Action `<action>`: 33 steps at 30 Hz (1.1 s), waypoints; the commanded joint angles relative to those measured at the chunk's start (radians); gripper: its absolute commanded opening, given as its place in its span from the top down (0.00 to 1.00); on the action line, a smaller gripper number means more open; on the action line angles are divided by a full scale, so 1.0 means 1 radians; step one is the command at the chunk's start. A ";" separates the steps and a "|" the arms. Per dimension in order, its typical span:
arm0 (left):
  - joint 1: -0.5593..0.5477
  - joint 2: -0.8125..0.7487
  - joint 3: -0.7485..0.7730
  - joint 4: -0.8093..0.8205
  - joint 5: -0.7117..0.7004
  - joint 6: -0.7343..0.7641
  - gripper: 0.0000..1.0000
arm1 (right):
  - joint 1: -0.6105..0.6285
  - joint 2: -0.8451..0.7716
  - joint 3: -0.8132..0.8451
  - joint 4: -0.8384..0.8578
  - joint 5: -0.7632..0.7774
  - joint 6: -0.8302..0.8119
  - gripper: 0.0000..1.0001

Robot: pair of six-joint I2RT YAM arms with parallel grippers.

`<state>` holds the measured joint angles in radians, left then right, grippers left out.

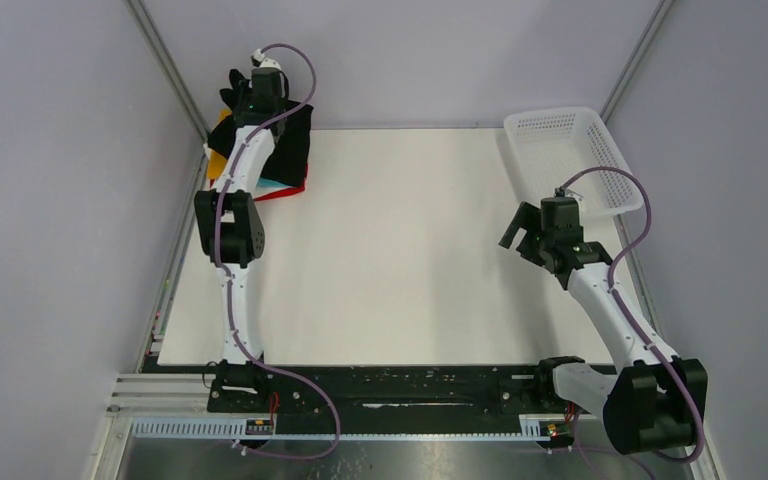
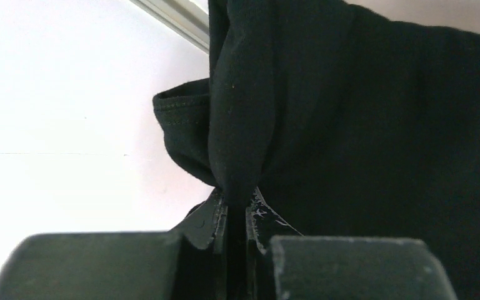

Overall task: Fold and stack the t-shirts
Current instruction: Put the neatly folded tshirt into the corner of the board with the left arm, then smooth out wrinkles on the folded tshirt

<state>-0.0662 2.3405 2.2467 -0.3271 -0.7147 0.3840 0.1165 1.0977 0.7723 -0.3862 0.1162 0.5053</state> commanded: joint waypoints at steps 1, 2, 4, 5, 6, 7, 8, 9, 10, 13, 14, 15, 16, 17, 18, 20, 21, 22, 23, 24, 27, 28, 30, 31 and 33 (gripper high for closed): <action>0.042 0.008 0.078 0.119 -0.010 -0.018 1.00 | -0.004 0.018 0.051 -0.010 0.036 -0.005 0.01; 0.052 0.012 0.074 0.124 -0.001 -0.026 1.00 | -0.004 0.023 0.053 -0.009 0.035 -0.005 0.01; 0.061 0.021 0.065 0.148 0.001 -0.036 0.98 | -0.005 0.031 0.056 -0.010 0.035 -0.004 0.01; 0.064 0.028 0.065 0.154 0.001 -0.040 0.97 | -0.004 0.035 0.058 -0.011 0.033 -0.004 0.00; 0.065 0.035 0.065 0.163 -0.005 -0.047 0.95 | -0.003 0.040 0.059 -0.011 0.030 -0.004 0.01; 0.065 0.042 0.065 0.169 -0.016 -0.053 0.93 | -0.003 0.046 0.060 -0.015 0.030 -0.004 0.01; 0.065 0.047 0.062 0.178 -0.027 -0.058 0.91 | -0.003 0.049 0.063 -0.017 0.030 -0.004 0.01; 0.065 0.049 0.052 0.196 -0.038 -0.060 0.89 | -0.003 0.053 0.063 -0.021 0.030 -0.005 0.00; 0.065 0.052 0.040 0.218 -0.049 -0.062 0.87 | -0.003 0.056 0.062 -0.021 0.031 -0.006 0.01; 0.089 0.058 0.032 0.239 -0.073 -0.087 0.72 | -0.004 0.063 0.066 -0.023 0.030 -0.005 0.01; 0.092 0.061 0.032 0.242 -0.089 -0.098 0.63 | -0.004 0.062 0.068 -0.024 0.030 -0.006 0.00; 0.094 0.059 0.029 0.244 -0.102 -0.107 0.50 | -0.003 0.062 0.068 -0.027 0.031 -0.006 0.00; 0.096 0.056 0.025 0.246 -0.114 -0.118 0.25 | -0.003 0.060 0.068 -0.029 0.034 -0.005 0.00; 0.097 0.050 0.018 0.246 -0.126 -0.125 0.06 | -0.002 0.056 0.066 -0.031 0.038 -0.004 0.01; 0.097 0.041 0.007 0.245 -0.129 -0.131 0.02 | -0.003 0.050 0.065 -0.032 0.042 0.000 0.01; 0.097 0.015 -0.021 0.241 -0.126 -0.147 0.01 | -0.003 0.033 0.060 -0.032 0.048 0.002 0.01; 0.096 0.000 -0.034 0.235 -0.123 -0.164 0.01 | -0.003 0.026 0.058 -0.031 0.050 0.005 0.01; 0.096 -0.015 -0.048 0.222 -0.115 -0.185 0.01 | -0.004 0.017 0.055 -0.031 0.050 0.006 0.00; 0.096 -0.032 -0.063 0.199 -0.099 -0.210 0.01 | -0.003 0.010 0.050 -0.031 0.050 0.006 0.01; 0.095 -0.055 -0.089 0.185 -0.078 -0.239 0.01 | -0.003 0.001 0.047 -0.031 0.049 0.007 0.01; 0.087 -0.146 -0.196 0.181 0.000 -0.316 0.01 | -0.004 -0.028 0.035 -0.031 0.050 0.009 0.01; 0.081 -0.176 -0.233 0.189 0.022 -0.338 0.01 | -0.005 -0.037 0.032 -0.032 0.049 0.010 0.01; 0.073 -0.228 -0.307 0.209 0.061 -0.370 0.01 | -0.003 -0.057 0.022 -0.031 0.049 0.011 0.00; 0.072 -0.252 -0.338 0.217 0.068 -0.379 0.01 | -0.004 -0.068 0.018 -0.034 0.049 0.012 0.00; 0.071 -0.287 -0.377 0.209 0.072 -0.424 0.01 | -0.004 -0.098 0.012 -0.037 0.047 0.012 0.01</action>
<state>0.0147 2.2044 1.9186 -0.1726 -0.7010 0.0742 0.1165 1.0569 0.7956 -0.4152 0.1352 0.5095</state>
